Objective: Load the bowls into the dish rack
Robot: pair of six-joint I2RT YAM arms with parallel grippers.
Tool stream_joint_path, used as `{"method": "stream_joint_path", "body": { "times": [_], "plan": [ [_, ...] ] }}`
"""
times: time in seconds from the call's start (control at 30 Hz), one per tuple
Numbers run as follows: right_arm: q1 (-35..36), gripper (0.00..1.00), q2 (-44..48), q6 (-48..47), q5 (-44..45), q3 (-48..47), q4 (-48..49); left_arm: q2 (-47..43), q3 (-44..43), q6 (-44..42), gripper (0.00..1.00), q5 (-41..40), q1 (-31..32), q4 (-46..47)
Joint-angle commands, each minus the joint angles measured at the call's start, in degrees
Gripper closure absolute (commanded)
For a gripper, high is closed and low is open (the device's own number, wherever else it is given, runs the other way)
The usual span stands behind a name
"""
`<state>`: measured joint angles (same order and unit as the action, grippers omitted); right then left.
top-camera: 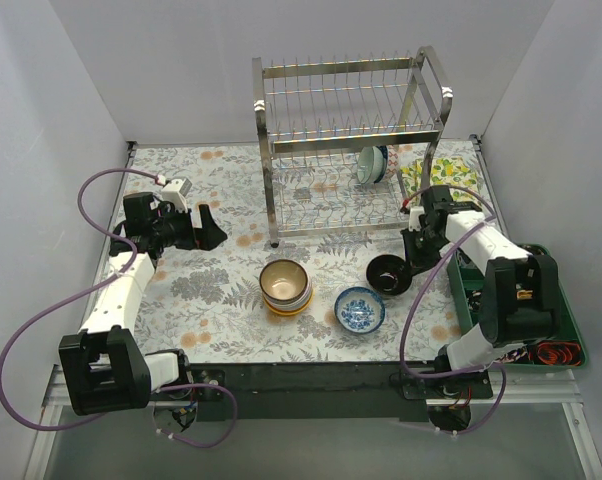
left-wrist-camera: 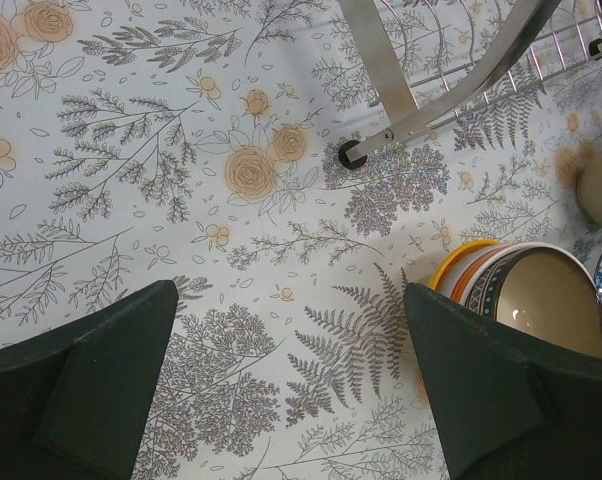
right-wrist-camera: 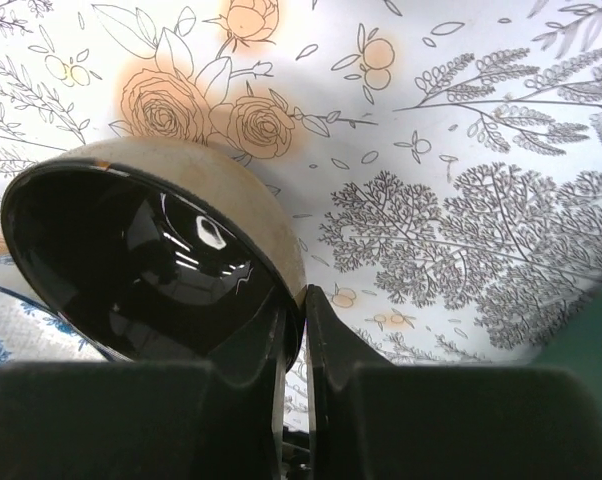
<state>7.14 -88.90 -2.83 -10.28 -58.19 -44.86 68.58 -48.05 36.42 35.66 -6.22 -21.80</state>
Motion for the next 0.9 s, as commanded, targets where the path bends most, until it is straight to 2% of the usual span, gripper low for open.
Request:
{"method": "stream_joint_path", "body": {
  "times": [0.0, 0.17, 0.23, 0.37, 0.4, 0.53, 0.57, 0.63, 0.73, 0.77, 0.8, 0.87],
  "plan": [
    [0.4, 0.99, 6.4, 1.3, 0.0, -8.2, -2.2, -1.3, 0.7, -0.2, 0.02, 1.3, -0.4, 1.4],
    [3.7, 0.99, 10.8, -2.2, -0.1, -13.2, -3.0, -0.1, 0.1, 0.0, 0.02, 2.4, -0.4, 2.9],
    [8.6, 0.99, 11.9, -3.6, 3.4, -13.5, -3.0, 0.7, -1.0, 0.6, 0.02, 2.9, -0.5, 3.5],
    [19.6, 0.99, 12.8, -3.6, 24.8, -12.8, -0.5, 3.0, -4.0, 0.7, 0.02, 4.5, -0.4, 4.3],
    [23.1, 0.99, 12.7, -3.0, 27.7, -12.4, -0.2, 3.1, -4.5, 0.7, 0.02, 5.2, -0.4, 4.4],
    [30.3, 0.99, 14.1, -1.6, 41.2, -10.5, 3.6, 3.3, -5.7, 1.1, 0.02, 5.8, -0.3, 5.4],
    [31.7, 0.99, 13.9, -1.4, 48.0, -10.3, 5.5, 3.3, -5.6, 1.1, 0.02, 5.8, -0.4, 5.4],
    [34.5, 0.99, 13.2, -2.1, 54.2, -10.4, 7.9, 2.9, -5.0, 1.2, 0.02, 5.6, -0.3, 5.5],
    [36.9, 0.99, 12.4, -5.0, 58.5, -11.5, 12.1, 1.7, -3.1, 1.9, 0.02, 5.6, -0.3, 5.8],
    [37.5, 0.99, 12.1, -6.6, 59.3, -11.6, 13.5, 1.4, -2.1, 2.1, 0.02, 5.6, -0.3, 5.9],
    [39.8, 0.99, 9.7, -12.4, 63.9, -11.7, 19.2, 0.1, -0.7, 2.5, 0.02, 5.3, -0.4, 6.2],
    [40.6, 0.99, 7.6, -15.3, 65.5, -11.9, 23.3, -0.5, 0.4, 2.7, 0.02, 5.0, -0.4, 6.5]
  ]
}}
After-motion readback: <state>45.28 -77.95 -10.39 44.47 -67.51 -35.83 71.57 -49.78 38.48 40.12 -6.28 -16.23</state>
